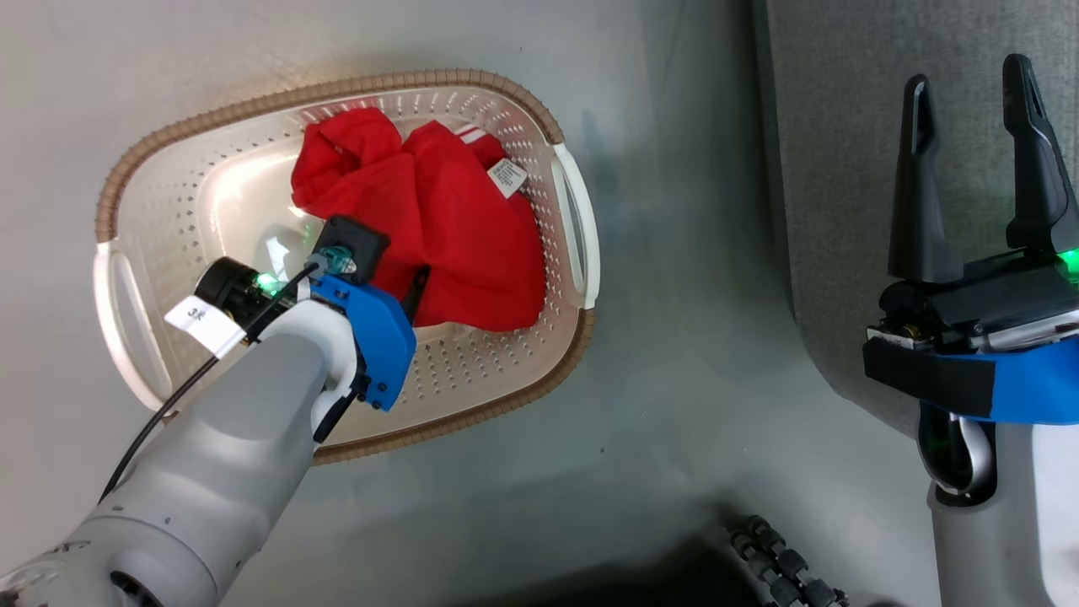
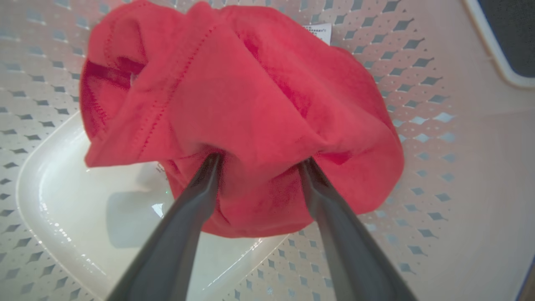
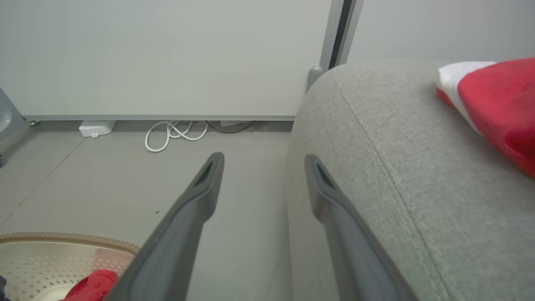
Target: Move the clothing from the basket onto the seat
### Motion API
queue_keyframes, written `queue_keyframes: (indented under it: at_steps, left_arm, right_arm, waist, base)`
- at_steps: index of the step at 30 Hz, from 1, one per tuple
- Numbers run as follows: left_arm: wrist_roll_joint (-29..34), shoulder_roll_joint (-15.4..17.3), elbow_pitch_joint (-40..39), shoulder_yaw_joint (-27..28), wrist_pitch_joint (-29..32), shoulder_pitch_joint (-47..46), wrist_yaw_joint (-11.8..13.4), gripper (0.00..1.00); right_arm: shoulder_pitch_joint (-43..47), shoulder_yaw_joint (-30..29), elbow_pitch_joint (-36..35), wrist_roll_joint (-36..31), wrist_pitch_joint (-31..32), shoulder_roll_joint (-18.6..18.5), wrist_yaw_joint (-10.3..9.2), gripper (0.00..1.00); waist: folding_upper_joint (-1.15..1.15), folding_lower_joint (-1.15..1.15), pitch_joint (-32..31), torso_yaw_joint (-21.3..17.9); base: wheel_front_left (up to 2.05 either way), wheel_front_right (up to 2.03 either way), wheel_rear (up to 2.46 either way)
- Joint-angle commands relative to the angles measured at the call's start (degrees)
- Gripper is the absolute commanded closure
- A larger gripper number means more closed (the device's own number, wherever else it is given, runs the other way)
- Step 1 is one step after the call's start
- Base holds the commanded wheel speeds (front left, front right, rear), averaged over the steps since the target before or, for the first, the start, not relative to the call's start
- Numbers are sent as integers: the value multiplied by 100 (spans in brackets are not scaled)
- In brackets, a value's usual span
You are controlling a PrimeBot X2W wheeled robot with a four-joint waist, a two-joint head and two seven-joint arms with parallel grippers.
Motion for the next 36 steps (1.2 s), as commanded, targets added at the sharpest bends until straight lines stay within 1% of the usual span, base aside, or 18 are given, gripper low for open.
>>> queue_keyframes:
  at_steps: [1,6,10,11,12,13,19,24,30,36]
  left_arm:
    - [-49,6,-2,-30,13,-132,-2,0]
    - [-148,-27,91,-115,54,-289,-2,0]
    - [-198,-122,196,-150,21,-368,-2,0]
    - [-164,-123,215,-164,37,-378,-2,13]
    - [-100,-125,215,-174,-12,-402,-2,81]
    - [-59,-127,237,-181,-86,-432,-2,100]
    - [-23,-198,290,-205,-181,-448,-2,100]
    - [-6,-272,227,-218,-349,-365,-2,100]
    - [-45,-363,127,-224,-617,-227,-2,100]
    - [-122,-439,33,-227,-836,-38,-2,100]
  right_arm:
    - [-72,-1,-43,0,-20,7,3,0]
    - [-35,11,-134,24,-20,7,3,0]
    - [9,-3,-177,32,-20,7,3,0]
    - [21,-10,-182,31,-20,7,3,0]
    - [27,-13,-185,30,-20,7,3,0]
    - [27,-17,-189,30,-20,7,3,0]
    - [-40,-29,-195,35,-20,7,3,0]
    - [-85,-41,-128,3,-20,7,3,0]
    - [-120,-59,-32,-42,-20,7,3,0]
    - [-123,-31,119,-69,-20,6,3,0]
  waist:
    - [0,-1,113,-22]
    - [0,-1,292,-63]
    - [0,-1,330,-73]
    - [0,-1,331,-71]
    - [0,-1,333,-67]
    - [0,-1,334,-65]
    - [0,-1,315,-40]
    - [0,-1,181,44]
    - [0,-1,-107,204]
    - [0,-1,-533,390]
  base:
    - [0,0,0]
    - [0,0,0]
    - [0,0,0]
    - [0,0,0]
    - [0,0,0]
    - [0,0,0]
    - [0,0,0]
    - [0,0,0]
    - [0,0,0]
    - [0,0,0]
